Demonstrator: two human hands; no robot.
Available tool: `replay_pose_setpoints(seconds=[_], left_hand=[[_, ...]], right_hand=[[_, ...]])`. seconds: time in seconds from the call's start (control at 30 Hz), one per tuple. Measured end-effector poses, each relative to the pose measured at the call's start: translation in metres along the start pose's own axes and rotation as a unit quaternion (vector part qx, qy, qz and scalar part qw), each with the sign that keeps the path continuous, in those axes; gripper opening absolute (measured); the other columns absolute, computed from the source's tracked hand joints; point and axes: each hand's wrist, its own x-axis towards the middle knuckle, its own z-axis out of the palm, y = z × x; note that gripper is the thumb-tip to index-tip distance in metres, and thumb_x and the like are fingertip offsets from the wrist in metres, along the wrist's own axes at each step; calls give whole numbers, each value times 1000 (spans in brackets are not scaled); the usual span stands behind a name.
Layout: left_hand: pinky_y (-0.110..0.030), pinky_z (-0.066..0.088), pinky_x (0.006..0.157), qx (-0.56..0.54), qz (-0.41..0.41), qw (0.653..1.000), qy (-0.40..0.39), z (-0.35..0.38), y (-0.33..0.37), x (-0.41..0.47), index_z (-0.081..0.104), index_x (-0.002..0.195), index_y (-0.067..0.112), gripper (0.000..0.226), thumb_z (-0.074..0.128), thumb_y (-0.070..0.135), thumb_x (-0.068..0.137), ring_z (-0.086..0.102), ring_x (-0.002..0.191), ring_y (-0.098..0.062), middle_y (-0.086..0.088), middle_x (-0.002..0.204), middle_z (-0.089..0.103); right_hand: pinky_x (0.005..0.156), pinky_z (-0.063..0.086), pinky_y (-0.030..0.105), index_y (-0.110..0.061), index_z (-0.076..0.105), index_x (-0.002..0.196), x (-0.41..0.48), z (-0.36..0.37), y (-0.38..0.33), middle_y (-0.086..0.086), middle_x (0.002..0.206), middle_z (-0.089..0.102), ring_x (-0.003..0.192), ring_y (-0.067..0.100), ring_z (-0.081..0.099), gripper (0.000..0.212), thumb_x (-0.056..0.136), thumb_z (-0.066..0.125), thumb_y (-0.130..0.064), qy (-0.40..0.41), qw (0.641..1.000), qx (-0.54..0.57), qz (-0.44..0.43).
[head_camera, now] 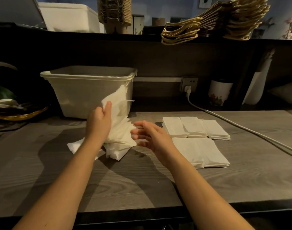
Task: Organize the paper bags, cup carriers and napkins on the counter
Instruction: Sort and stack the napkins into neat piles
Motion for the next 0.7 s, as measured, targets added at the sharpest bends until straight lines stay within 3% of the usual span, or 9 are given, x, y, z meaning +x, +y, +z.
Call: replay_pose_setpoints(seconds=[0.07,0.13,0.23,0.3,0.4,0.5,0.57,0.63,0.7], left_hand=[[-17,34,56,14,120,992,-44,14,5,-15,59,97,13,31,34,31,100,48,68,-9,5,80,53],[-8,37,79,14,237,964,-120,26,4,-26,53,128,19,32,38,20,99,49,102,-4,8,117,54],[-25,34,106,63,333,916,-214,36,-3,-29,48,135,18,44,47,6,92,36,129,-8,3,140,44],[-30,27,111,101,355,894,-252,39,-5,-30,46,136,18,46,53,10,92,29,136,-12,3,144,40],[-23,17,110,124,364,870,-310,40,-6,-32,41,140,25,50,56,22,92,17,137,-4,7,149,31],[-18,19,108,49,314,877,-359,35,-5,-31,31,138,43,65,65,41,82,16,133,6,18,148,23],[-6,26,101,-94,227,908,-339,30,1,-32,28,130,51,61,61,49,79,26,130,8,22,142,28],[-4,36,91,-217,127,930,-268,32,3,-31,30,130,45,49,55,42,88,38,124,4,18,132,39],[-12,44,82,-244,42,941,-232,36,4,-31,32,137,32,47,51,29,94,46,117,-5,13,123,46]], right_hand=[[84,53,31,-20,56,107,1,3,1,7,110,64,95,19,63,21,95,46,-35,-21,991,122,41],[83,53,31,-19,55,112,2,4,0,8,110,63,95,19,64,35,87,48,-43,-32,974,217,59],[86,48,33,-9,59,116,7,-5,3,12,108,63,101,22,61,50,90,43,-48,10,960,275,52],[92,46,35,-5,57,121,9,-10,7,15,114,63,109,26,59,50,94,44,-45,63,952,292,68],[91,49,38,-4,59,117,11,-14,12,16,109,65,104,28,63,44,95,47,-40,121,937,314,95],[82,52,39,-8,59,113,9,-16,9,15,106,65,95,26,64,37,96,46,-38,129,934,319,97],[78,53,41,-8,52,124,9,-16,9,18,113,62,95,28,63,39,97,47,-35,122,939,311,81],[86,52,46,-11,50,125,9,-14,9,17,116,62,101,29,62,35,96,49,-32,119,954,269,63],[91,51,47,-17,51,124,10,-13,11,14,117,62,106,29,61,34,94,52,-33,112,982,144,42]])
